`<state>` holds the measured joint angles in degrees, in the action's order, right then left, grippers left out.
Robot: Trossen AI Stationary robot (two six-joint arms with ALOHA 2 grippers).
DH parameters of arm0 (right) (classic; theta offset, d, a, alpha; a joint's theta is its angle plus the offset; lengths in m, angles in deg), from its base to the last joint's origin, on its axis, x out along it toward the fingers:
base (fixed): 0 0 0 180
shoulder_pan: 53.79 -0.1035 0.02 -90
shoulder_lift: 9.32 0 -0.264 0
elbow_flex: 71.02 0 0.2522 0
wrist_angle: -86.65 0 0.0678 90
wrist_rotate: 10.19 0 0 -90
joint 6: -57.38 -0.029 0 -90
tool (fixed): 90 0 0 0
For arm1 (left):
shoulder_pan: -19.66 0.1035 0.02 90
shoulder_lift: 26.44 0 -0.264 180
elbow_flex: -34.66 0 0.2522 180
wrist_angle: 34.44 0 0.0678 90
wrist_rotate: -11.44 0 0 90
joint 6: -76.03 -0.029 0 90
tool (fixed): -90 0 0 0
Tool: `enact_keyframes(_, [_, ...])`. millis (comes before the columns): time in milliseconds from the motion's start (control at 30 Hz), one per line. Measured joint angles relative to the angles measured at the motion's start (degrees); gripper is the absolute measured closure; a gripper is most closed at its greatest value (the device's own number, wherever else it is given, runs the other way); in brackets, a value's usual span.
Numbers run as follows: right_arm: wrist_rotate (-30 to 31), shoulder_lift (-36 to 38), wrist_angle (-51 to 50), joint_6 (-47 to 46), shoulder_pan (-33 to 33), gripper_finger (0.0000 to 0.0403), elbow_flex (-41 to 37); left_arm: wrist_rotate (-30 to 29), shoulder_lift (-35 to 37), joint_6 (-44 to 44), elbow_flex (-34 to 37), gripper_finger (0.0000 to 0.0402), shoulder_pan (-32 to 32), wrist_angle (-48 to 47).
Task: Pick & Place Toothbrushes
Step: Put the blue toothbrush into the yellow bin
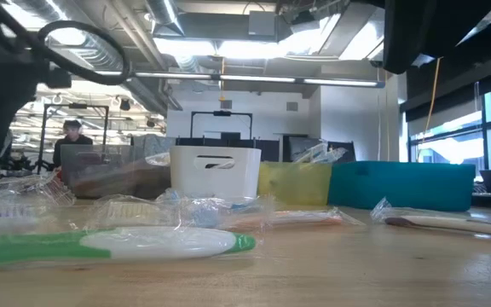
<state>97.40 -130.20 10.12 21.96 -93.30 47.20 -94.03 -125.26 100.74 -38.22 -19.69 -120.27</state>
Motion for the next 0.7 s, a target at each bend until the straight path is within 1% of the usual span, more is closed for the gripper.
enact_keyframes(67, [0.0, 0.0, 0.2, 0.0, 0.0, 0.0258, 0.0, 0.1, 0.5, -0.1, 1.6, 0.0258, -0.4, 2.8])
enact_keyframes(167, [0.3, 0.0, 0.3, 0.0, 0.0, 0.0262, 0.0, 2.9, 2.0, -1.0, 4.5, 0.0258, -0.6, 6.6])
enact_keyframes(267, [1.7, 0.0, 0.9, 0.3, 0.0, 0.0266, 0.0, 3.0, 4.4, 0.0, 6.5, 0.0258, -0.6, 7.9])
enact_keyframes(400, [2.0, 0.0, 1.7, 0.3, 0.1, 0.0273, 0.0, 3.1, 7.3, 0.0, 8.9, 0.0258, -0.5, 10.3])
enact_keyframes(500, [2.1, 0.0, 2.0, 0.5, 0.1, 0.0278, 0.0, 4.4, 8.7, -0.6, 11.2, 0.0258, 0.5, 11.5])
enact_keyframes(600, [2.1, 0.0, 2.3, 0.5, 0.1, 0.0283, 0.0, 7.3, 9.1, -1.0, 13.8, 0.0258, 2.3, 13.5])
enact_keyframes(700, [2.1, 0.0, 2.2, 0.5, 0.1, 0.0288, 0.0, 7.7, 9.1, -2.6, 16.0, 0.0258, 3.9, 17.3])
